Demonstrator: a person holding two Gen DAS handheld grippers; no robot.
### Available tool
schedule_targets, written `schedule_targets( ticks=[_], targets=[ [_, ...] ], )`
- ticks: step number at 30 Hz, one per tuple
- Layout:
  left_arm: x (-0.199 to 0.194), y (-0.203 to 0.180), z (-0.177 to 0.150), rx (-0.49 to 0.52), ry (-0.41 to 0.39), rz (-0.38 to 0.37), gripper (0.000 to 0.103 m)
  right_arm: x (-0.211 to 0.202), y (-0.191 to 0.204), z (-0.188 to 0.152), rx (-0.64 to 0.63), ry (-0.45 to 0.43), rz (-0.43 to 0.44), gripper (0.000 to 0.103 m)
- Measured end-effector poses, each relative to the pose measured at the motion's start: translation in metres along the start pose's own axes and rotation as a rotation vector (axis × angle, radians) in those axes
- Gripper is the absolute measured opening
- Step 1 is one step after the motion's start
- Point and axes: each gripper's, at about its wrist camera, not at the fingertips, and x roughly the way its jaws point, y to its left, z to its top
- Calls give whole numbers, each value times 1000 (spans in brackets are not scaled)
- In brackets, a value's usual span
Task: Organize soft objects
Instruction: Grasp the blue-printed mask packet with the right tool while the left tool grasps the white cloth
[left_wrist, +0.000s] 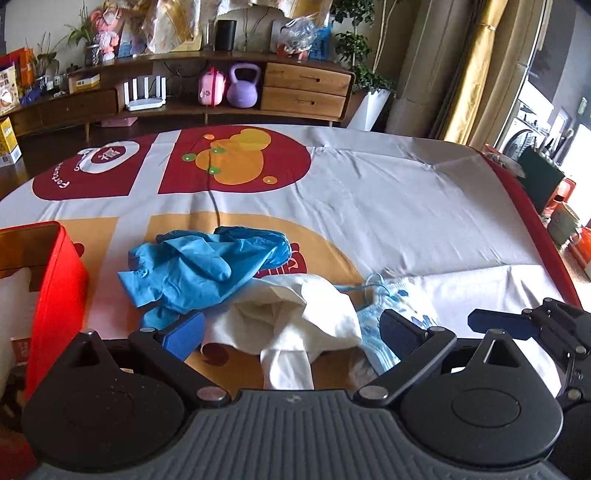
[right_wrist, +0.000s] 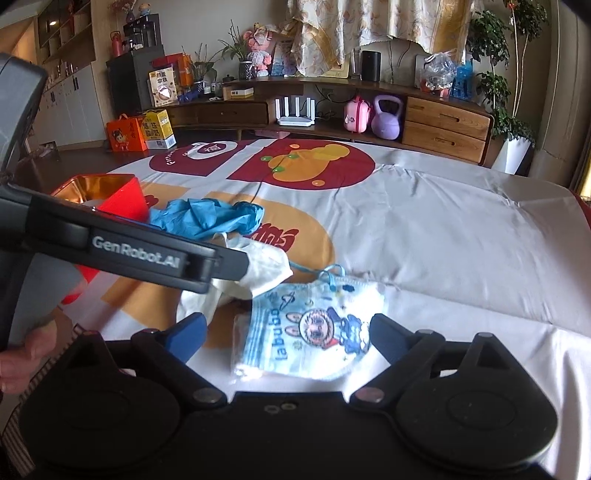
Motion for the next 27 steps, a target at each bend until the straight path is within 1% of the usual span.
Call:
schedule_targets(
  ticks=[4,8,12,20,22,24,26,27],
  targets=[
    [13,1,2,-1,13,12,101,13,1,2,20,4,-16,91],
    [22,1,1,0,25,22,101,23,6,2,-2,12,-44,87],
    [31,2,0,-2,33,37,101,29,6,3,-5,21,-65,80],
    [40,5,-3,-15,45,26,100,27,-5,-1,55,25,-46,68],
    [41,7,-3,-23,46,19,98,27,-8,-2,73,29,-32,64],
    [42,9,-4,-30,54,14,89,26,-10,-3,86,28,-20,59],
    [42,9,-6,-28,54,11,84,25,-9,-4,85,24,-18,57],
    [42,9,-6,-24,52,11,79,24,-9,-4,86,22,-18,54]
  ],
)
